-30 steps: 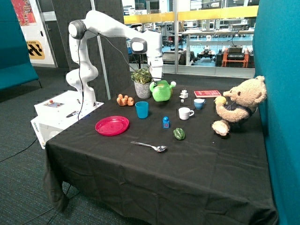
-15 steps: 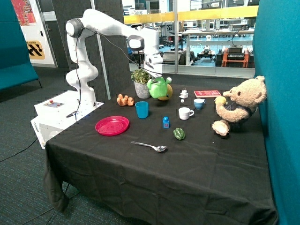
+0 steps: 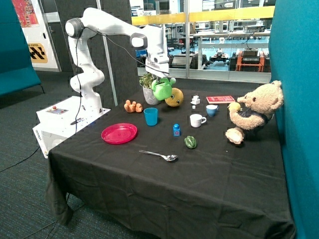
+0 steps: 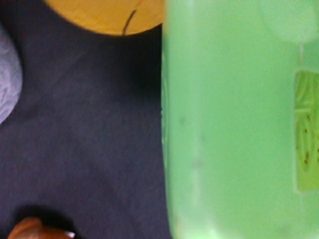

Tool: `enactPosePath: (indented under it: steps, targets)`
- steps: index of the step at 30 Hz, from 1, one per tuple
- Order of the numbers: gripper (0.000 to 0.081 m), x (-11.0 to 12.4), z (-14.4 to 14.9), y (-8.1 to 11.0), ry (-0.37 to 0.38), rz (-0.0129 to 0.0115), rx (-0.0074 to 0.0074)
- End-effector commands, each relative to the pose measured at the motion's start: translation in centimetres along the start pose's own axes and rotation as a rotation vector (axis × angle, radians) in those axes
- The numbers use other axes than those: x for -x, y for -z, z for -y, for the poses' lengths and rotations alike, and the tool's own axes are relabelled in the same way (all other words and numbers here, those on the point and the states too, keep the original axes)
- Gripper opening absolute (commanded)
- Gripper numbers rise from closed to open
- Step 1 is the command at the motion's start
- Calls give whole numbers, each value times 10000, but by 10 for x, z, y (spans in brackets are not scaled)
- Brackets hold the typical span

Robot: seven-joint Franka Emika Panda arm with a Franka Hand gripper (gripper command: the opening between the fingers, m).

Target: Water the pot plant and put the can on the plate

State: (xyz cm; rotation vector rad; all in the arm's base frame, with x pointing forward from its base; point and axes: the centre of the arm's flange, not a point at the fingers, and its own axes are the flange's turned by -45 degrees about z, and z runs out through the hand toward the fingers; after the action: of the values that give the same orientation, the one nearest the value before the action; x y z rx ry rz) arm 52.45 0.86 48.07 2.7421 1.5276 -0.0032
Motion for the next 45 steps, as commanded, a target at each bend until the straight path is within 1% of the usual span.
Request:
enactPosePath:
  steps: [1, 5, 9, 17, 25, 33, 45]
  targets:
    - [0, 15, 18, 12, 842, -31, -12]
    - [0, 19, 25, 12, 875, -31, -12]
    - [0, 24, 31, 10, 738, -31, -12]
    - [0, 39, 45, 2, 111, -31, -13]
    - [0, 52, 62, -2, -93, -31, -14]
    - [0, 62, 77, 1, -139, -31, -14]
    - [0, 74, 84, 11, -41, -31, -14]
